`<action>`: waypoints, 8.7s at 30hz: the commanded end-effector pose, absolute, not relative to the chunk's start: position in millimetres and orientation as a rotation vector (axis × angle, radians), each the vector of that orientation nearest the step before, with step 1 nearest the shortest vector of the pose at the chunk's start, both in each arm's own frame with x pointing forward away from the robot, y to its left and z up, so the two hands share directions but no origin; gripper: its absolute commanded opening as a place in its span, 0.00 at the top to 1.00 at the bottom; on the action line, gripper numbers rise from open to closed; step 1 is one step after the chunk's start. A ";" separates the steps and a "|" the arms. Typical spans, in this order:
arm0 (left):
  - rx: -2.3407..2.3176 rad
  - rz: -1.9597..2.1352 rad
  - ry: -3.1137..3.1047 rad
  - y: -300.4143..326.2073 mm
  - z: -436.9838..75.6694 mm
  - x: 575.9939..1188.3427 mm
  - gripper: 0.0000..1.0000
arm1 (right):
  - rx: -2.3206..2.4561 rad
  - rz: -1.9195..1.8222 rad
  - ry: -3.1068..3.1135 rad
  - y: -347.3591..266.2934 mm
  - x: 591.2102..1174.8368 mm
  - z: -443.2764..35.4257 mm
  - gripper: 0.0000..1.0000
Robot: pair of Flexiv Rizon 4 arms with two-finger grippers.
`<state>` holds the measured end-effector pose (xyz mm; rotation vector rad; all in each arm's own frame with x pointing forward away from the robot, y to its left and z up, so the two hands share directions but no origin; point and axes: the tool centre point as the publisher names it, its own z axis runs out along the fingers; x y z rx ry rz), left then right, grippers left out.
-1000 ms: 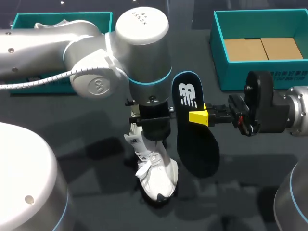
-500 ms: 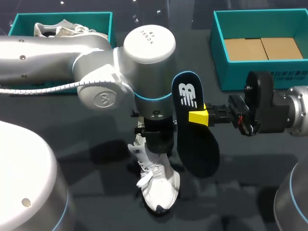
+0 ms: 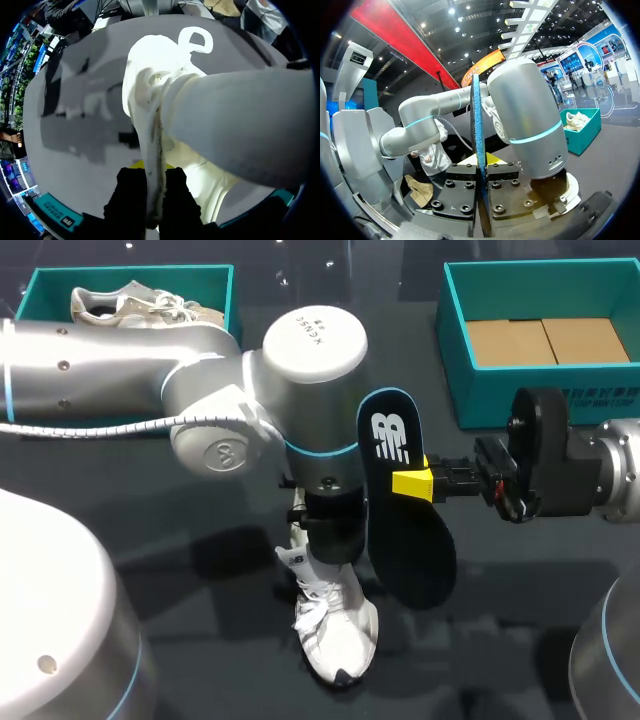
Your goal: Take the shoe out of the shoebox, open the shoe tongue, remove and reinsert the insole, then place the shoe into the shoebox
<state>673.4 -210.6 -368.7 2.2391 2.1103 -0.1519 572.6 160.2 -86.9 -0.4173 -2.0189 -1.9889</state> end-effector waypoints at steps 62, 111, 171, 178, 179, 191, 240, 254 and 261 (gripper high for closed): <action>1.701 -0.641 1.849 -225.1 -225.4 704.0 0.00 | -0.421 -1.990 -2.021 161.1 571.1 -87.5 1.00; 1.369 -0.936 1.374 -214.2 -153.9 739.9 0.00 | -0.456 -1.991 -1.945 152.9 588.3 -92.9 1.00; 1.373 -1.089 1.306 -203.4 -150.4 754.4 0.00 | -1.196 -1.503 -1.317 130.7 769.0 -130.6 1.00; 1.369 -1.118 1.328 -205.3 -150.1 755.8 0.00 | -1.199 -1.468 -1.331 134.3 773.1 -133.0 1.00; 1.369 -1.118 1.328 -205.3 -150.1 755.8 0.00 | -1.199 -1.468 -1.331 134.3 773.1 -133.0 1.00; 1.330 -1.060 1.345 -225.3 -157.1 751.8 0.00 | -1.370 -1.369 -1.227 142.9 786.9 -138.7 1.00; 1.228 -1.039 1.374 -254.5 -169.0 766.5 0.75 | -1.545 -1.207 -1.056 163.8 793.6 -162.4 1.00; 1.228 -1.041 1.374 -255.6 -171.2 767.3 1.00 | -1.549 -1.214 -1.044 161.2 795.3 -163.7 1.00; 1.217 -1.031 1.378 -238.3 -168.6 767.1 1.00 | -1.547 -1.242 -1.040 152.6 790.9 -162.2 0.00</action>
